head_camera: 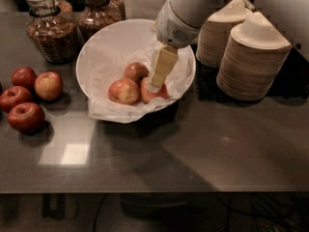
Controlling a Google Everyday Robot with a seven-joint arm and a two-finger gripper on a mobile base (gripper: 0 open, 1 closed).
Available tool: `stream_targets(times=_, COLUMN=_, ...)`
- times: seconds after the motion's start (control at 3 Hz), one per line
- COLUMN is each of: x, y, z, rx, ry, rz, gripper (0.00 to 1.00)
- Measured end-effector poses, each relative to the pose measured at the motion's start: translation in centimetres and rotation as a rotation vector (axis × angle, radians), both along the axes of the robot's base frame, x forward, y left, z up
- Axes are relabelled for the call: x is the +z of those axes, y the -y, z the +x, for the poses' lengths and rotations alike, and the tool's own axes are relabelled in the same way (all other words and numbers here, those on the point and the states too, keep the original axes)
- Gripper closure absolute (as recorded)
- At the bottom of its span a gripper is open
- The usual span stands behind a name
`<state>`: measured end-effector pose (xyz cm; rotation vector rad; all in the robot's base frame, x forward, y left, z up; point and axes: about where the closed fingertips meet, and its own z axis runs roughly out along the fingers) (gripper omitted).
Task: Pick apple from white bowl
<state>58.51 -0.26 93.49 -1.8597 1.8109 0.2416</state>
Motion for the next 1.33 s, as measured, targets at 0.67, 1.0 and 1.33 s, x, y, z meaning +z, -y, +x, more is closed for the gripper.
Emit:
stream_targets(times=0.67, x=-2.4, y=0.5, z=-1.1, rx=-0.03, ry=0.013, rz=-0.034, gripper=0.0)
stream_targets(times=1.0, x=-3.8, y=0.6, z=-1.1, rx=-0.038, ry=0.014, rz=-0.052, gripper=0.0)
stream_targets(times=1.33, x=-5.2, y=0.5, z=-1.6, rx=-0.024, ry=0.001, rz=-0.071, gripper=0.0)
